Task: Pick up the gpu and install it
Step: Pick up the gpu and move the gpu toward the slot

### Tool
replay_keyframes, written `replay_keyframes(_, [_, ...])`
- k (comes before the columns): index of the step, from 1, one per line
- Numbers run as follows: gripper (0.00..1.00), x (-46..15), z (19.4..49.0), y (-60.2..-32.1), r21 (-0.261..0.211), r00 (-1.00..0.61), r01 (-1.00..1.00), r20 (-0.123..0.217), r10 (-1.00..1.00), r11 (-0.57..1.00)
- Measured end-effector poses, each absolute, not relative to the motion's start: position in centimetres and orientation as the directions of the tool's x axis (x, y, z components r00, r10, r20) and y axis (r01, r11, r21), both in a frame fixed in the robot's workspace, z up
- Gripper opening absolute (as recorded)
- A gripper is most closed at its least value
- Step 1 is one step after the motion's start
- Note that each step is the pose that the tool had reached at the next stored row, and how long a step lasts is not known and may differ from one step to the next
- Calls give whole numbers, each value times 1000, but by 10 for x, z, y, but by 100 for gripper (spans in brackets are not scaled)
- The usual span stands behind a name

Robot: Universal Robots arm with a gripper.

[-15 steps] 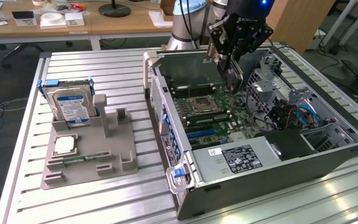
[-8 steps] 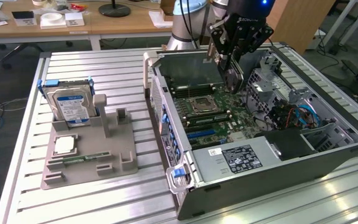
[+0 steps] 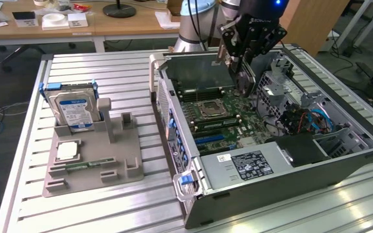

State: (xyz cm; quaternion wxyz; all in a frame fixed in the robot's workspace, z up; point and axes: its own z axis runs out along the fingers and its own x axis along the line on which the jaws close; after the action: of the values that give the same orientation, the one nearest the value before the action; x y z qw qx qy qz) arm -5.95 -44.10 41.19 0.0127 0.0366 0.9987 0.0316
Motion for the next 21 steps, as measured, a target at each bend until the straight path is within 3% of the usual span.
replay_keyframes(21, [27,-33,412,-441,64,-997,72,-23,74,995])
